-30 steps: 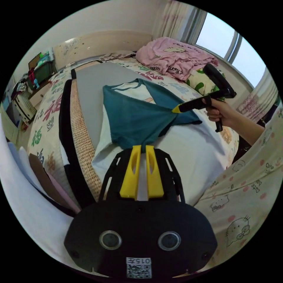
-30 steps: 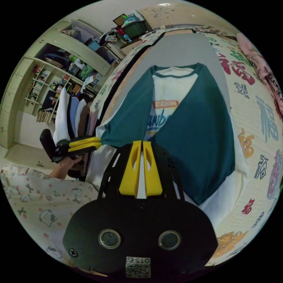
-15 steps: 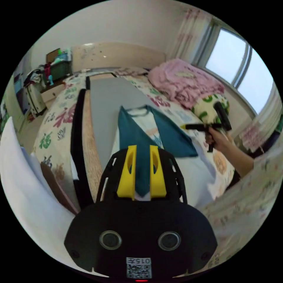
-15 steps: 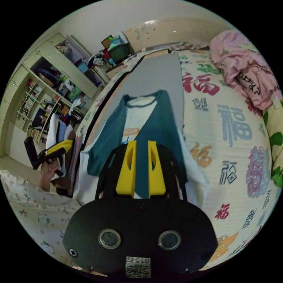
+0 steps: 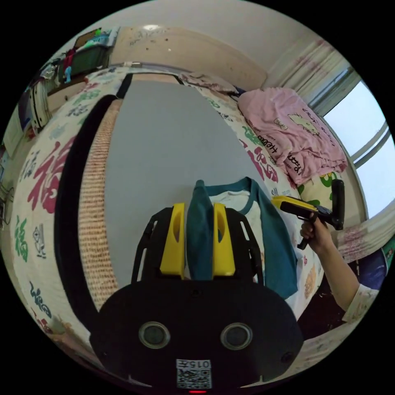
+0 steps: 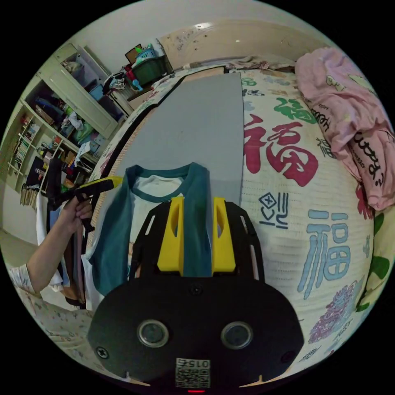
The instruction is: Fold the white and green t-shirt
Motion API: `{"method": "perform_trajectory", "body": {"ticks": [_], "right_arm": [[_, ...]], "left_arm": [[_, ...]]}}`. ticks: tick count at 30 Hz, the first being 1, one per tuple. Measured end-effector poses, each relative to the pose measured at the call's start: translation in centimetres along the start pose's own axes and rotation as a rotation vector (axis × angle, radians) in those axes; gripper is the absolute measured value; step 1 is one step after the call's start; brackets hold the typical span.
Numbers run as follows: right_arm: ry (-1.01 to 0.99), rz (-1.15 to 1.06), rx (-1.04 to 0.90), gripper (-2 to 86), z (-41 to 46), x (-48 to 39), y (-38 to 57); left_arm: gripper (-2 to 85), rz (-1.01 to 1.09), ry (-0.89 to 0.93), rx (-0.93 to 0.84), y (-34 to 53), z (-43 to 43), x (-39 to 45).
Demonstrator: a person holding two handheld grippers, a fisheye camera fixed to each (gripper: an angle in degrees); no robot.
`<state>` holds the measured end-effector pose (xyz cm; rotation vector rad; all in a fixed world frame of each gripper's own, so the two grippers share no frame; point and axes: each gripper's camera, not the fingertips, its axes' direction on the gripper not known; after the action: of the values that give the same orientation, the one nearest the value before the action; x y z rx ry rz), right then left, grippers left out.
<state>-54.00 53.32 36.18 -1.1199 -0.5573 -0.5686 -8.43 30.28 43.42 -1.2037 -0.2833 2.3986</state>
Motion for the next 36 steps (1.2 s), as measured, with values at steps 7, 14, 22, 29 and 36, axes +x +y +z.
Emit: {"method": "perform_trajectory", "body": {"ticks": [7,14,22,29,36], "right_arm": [[0.118,-0.047,-0.052,4.4,1.7,-0.8,3.2],[0.097,-0.029,-0.026,0.5,-2.0,0.7,8.4],[-0.156,-0.123,0.264,0.1,-22.9,1.0,27.0],[-0.197,-0.203,0.228,0.1,-33.2,-0.5,48.7],[-0.168,-0.154,0.107,0.1,-32.8,1.3,68.7]], "left_arm": [[1.9,-0.036,-0.007,-0.031,0.6,1.4,-3.8],[0.8,0.018,-0.011,0.057,3.1,-1.2,-3.0],[0.5,0.055,0.115,0.363,13.2,-16.4,3.4],[0.6,0.312,0.182,0.299,30.0,-25.9,10.3],[0.6,0.439,0.131,0.064,43.4,-26.3,14.5]]}}
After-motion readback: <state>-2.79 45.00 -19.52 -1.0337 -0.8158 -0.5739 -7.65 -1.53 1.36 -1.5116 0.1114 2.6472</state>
